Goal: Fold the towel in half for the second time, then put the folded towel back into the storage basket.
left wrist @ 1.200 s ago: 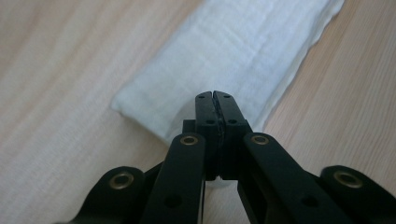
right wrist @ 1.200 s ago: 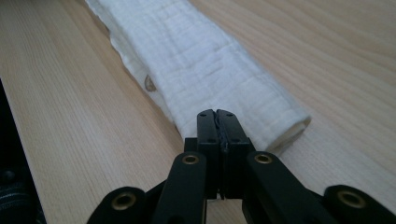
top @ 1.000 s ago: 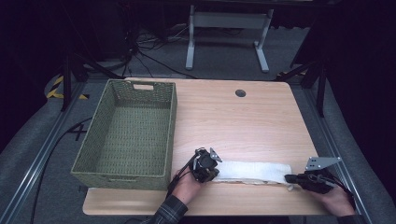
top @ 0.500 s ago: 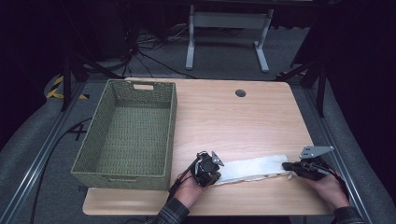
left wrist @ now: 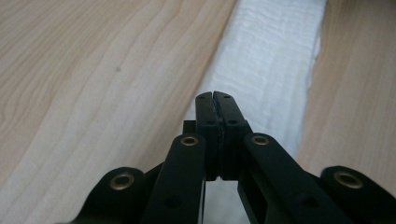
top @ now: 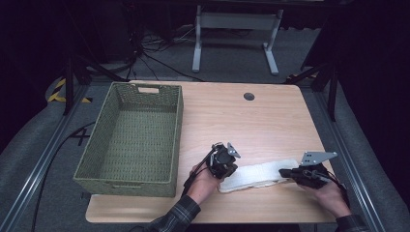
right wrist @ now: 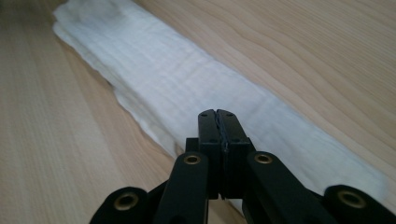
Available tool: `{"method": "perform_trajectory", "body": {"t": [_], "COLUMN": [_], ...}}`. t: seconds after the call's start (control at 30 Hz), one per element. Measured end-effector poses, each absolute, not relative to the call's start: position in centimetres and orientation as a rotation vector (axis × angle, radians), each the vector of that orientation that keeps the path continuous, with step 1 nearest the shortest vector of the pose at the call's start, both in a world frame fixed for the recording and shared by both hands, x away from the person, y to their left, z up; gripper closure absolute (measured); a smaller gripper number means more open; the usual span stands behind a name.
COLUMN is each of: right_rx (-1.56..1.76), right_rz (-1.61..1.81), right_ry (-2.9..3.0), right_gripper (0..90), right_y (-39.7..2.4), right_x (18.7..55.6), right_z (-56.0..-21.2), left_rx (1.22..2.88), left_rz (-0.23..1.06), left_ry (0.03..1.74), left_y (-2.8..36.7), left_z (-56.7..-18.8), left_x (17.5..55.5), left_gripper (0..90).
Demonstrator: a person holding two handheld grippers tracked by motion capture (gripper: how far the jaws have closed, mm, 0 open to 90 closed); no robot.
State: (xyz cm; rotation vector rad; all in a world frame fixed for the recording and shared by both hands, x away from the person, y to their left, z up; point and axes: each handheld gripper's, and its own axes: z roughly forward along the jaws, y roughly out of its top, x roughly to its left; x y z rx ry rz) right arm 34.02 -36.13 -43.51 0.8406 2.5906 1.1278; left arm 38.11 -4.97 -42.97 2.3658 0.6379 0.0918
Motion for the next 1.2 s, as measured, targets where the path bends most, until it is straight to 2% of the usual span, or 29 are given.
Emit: {"method": "perform_trajectory", "body": {"t": [0.23, 0.5, 0.8, 1.2], "right_rx": [0.806, 0.817, 0.818, 0.857], "right_rz": [1.108, 1.078, 1.066, 1.109], "right_ry": [2.634, 2.666, 2.676, 2.657], "right_gripper": [89.9, 89.9, 90.0, 89.9], "right_y": [-34.4, -34.3, -34.1, -33.5], "right_x": [33.8, 34.0, 34.4, 37.1], "right_z": [-44.1, -44.8, -45.2, -45.4], "left_rx": [2.387, 2.445, 2.453, 2.455], "left_rz": [0.062, 0.069, 0.069, 0.027], "left_ry": [0.630, 0.598, 0.582, 0.592], "left_y": [-6.2, -7.3, -7.1, -5.7], "left_z": [-43.7, -44.8, -44.8, -44.8], "left_x": [39.7, 39.4, 38.8, 37.7], "left_gripper": [89.6, 89.6, 89.6, 89.5]}}
